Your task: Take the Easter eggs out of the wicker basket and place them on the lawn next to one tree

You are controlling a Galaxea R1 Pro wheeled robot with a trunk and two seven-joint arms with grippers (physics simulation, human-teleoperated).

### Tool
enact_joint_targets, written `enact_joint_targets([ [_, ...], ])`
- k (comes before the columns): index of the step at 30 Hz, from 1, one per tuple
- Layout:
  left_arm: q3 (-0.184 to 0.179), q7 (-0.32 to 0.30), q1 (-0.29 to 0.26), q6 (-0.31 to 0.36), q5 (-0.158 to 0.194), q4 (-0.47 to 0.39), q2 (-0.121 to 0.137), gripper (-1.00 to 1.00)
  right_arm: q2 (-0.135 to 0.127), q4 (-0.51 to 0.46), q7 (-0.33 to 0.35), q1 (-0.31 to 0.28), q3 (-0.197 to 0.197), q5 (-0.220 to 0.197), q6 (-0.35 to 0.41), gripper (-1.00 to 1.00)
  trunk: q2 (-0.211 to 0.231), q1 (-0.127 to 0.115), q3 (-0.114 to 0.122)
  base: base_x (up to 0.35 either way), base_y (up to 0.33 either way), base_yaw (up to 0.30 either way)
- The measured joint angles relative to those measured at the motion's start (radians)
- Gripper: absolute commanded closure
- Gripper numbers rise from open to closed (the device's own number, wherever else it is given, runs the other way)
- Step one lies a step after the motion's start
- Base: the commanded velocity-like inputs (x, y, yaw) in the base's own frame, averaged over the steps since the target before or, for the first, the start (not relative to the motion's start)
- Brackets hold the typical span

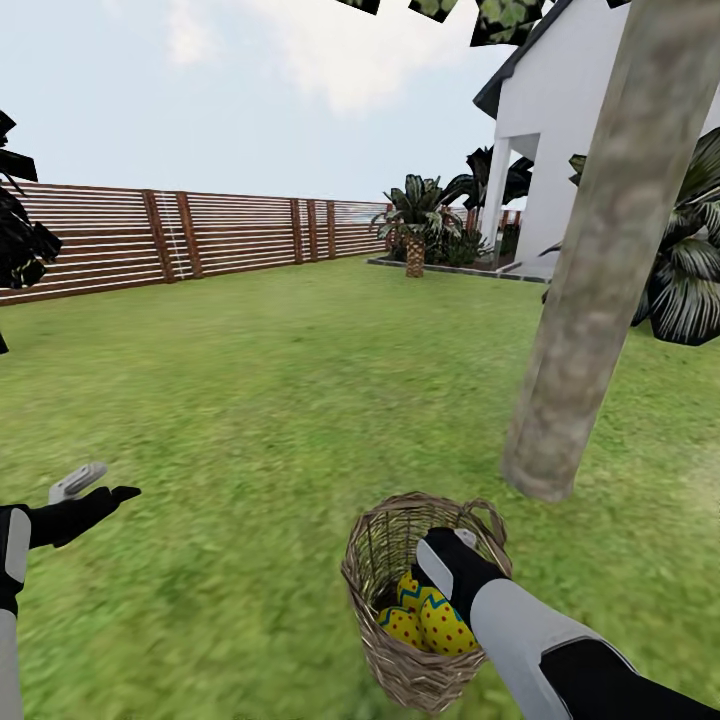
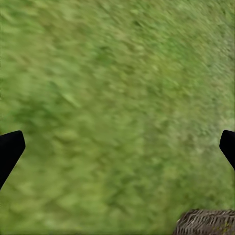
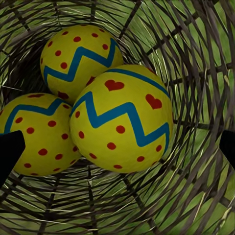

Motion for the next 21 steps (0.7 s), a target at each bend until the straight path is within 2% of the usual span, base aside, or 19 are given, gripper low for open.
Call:
enact_joint_targets([
  [8, -0.001, 0.001, 0.0, 0.0, -0.001, 0.0, -0.001, -1.0, 0.0, 0.0, 0.0, 0.001, 0.0, 0.0, 0.001, -1.0, 0.0, 0.0, 0.0, 0.121, 0.0, 0.0],
  [15, -0.002, 0.001, 0.0, 0.0, -0.001, 0.0, -0.001, -1.0, 0.0, 0.0, 0.0, 0.0, 0.0, 0.0, 0.005, -1.0, 0.0, 0.0, 0.0, 0.031, 0.0, 0.0],
  [21, -0.002, 0.001, 0.0, 0.0, -0.001, 0.0, -0.002, -1.0, 0.0, 0.001, 0.0, 0.001, 0.0, -0.001, 0.006, -1.0, 0.0, 0.0, 0.0, 0.167, 0.0, 0.0],
])
